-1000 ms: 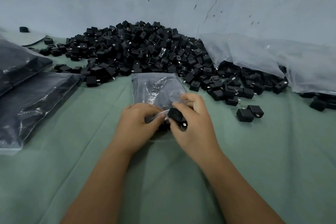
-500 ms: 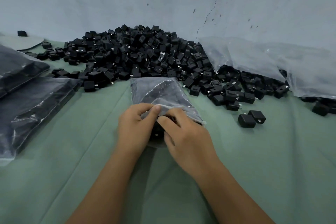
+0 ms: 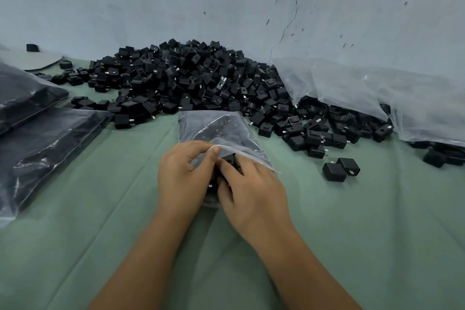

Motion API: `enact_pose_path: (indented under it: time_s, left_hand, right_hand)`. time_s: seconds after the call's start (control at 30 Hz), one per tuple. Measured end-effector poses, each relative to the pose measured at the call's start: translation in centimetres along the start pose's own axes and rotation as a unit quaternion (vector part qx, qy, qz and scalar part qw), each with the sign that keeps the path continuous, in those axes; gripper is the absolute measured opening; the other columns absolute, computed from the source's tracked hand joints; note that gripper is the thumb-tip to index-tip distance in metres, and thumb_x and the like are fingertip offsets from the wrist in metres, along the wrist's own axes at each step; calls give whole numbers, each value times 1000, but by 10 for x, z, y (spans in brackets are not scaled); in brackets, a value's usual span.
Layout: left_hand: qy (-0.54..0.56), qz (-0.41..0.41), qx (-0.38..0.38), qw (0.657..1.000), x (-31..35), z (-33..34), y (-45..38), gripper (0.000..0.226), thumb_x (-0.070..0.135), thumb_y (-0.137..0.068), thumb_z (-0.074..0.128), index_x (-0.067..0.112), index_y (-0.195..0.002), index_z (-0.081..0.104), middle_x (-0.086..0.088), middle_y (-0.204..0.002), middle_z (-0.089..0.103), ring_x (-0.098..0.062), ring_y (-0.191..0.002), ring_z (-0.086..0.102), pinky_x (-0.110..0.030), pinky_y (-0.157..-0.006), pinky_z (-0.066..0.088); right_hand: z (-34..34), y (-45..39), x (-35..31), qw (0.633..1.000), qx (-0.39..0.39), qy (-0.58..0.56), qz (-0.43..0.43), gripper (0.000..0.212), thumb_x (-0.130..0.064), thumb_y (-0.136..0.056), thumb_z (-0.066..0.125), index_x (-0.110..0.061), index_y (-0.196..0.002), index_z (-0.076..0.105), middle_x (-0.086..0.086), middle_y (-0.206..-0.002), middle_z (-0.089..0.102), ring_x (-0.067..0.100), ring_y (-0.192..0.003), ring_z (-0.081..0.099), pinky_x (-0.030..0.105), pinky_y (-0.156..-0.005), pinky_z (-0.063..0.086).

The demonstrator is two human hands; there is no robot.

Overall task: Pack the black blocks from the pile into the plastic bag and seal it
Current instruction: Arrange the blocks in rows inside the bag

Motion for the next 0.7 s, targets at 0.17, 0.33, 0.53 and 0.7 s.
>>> enact_pose_path:
  time_s: [0.17,0.33,0.53,0.7]
  left_hand:
    - [47,-44,-68,996,3,-4,-2,7,17,-81,78,23,-79,77,7,-88,74,-9,-104,65,-37,-92,52]
    - [223,-86,-161,958,5,-16,-8,50,50,-86,45,14,-71,77,-2,-96,76,-9,-121,57,-18,-93,44]
    - [243,-209,58,945,-25,-28,-19,62,36,-103,23,23,-71,74,4,-100,76,-9,-113,63,-38,-111,32]
    - [76,-271,11,960,-32,-26,-15,37,48,-87,40,37,-98,74,18,-120,64,-7,-115,51,-32,-92,34]
  right_hand:
    - [6,0,-10,997,-70,23,33,35,-51,-88,42,-37,-109,65,3,-96,61,25,-93,57,35,-82,43]
    - [12,-2,-1,992,-115,5,56,43,-50,-97,32,-34,-129,55,6,-119,61,29,-118,49,40,-102,35]
    - [25,1,2,981,-177,7,75,56,-59,-93,5,-50,-144,27,15,-153,33,32,-144,15,48,-118,13]
    - [23,-1,2,983,-168,30,72,59,-56,-97,9,-37,-149,30,15,-152,34,30,-143,15,46,-118,9]
Point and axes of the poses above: each hand's wrist, its own y-axis away from the middle knuckle, its own z-axis out of the palm, x = y × z, the point moved 4 cm from there along -y, towards the middle knuckle
